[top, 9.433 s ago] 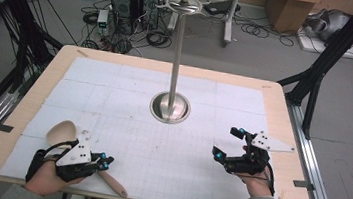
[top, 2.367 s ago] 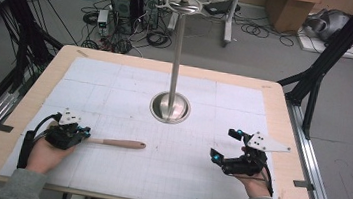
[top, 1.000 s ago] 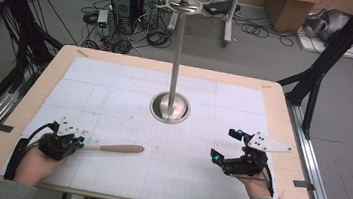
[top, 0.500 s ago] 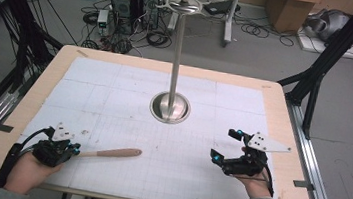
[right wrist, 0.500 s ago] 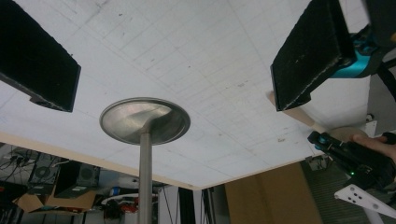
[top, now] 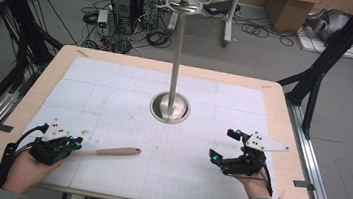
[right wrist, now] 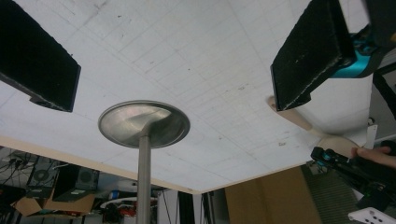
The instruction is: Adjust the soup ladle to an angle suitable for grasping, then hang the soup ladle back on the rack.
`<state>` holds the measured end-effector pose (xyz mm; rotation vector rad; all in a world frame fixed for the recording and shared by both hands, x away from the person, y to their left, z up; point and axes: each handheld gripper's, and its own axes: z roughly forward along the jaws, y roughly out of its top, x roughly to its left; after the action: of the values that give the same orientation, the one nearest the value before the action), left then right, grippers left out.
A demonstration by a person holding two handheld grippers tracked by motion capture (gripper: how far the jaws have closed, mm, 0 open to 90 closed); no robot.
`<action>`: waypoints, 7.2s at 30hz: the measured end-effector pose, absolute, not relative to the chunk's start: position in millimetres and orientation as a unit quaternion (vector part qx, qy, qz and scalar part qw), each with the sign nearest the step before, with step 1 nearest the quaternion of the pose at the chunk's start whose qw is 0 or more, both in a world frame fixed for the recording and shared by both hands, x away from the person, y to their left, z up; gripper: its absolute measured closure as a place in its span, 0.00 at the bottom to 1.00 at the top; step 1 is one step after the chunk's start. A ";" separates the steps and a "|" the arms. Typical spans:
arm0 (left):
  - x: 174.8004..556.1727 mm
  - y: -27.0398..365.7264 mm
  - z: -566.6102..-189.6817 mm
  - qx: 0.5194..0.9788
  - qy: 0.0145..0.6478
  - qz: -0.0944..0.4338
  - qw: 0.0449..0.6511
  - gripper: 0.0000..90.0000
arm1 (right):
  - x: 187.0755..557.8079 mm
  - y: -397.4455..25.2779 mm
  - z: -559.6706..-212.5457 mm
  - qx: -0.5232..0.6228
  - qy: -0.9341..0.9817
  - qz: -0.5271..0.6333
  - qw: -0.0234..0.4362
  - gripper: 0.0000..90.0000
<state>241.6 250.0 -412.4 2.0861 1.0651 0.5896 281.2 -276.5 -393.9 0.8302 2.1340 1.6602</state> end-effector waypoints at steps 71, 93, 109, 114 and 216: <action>298.3 124.0 -448.3 0.837 0.323 0.255 0.361 1.00 | 261.5 -298.3 -398.2 0.306 0.747 0.567 0.166 0.00; 270.3 251.1 -382.5 0.801 0.282 0.206 0.485 0.74 | 273.6 -284.7 -396.8 0.298 0.750 0.568 0.163 0.00; 270.1 268.1 -386.7 0.884 0.237 0.128 0.381 0.22 | 275.4 -281.2 -397.2 0.292 0.754 0.566 0.159 0.00; 274.6 274.7 -394.0 0.896 0.238 0.123 0.354 0.24 | 277.2 -280.4 -397.7 0.295 0.755 0.565 0.157 0.00; 292.1 268.2 -370.4 0.871 0.291 0.118 0.377 0.86 | 276.5 -277.1 -404.0 0.290 0.766 0.556 0.139 0.00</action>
<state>292.1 268.2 -370.4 2.2287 0.7440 0.3028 276.5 -277.1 -404.0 0.8383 2.2157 1.6073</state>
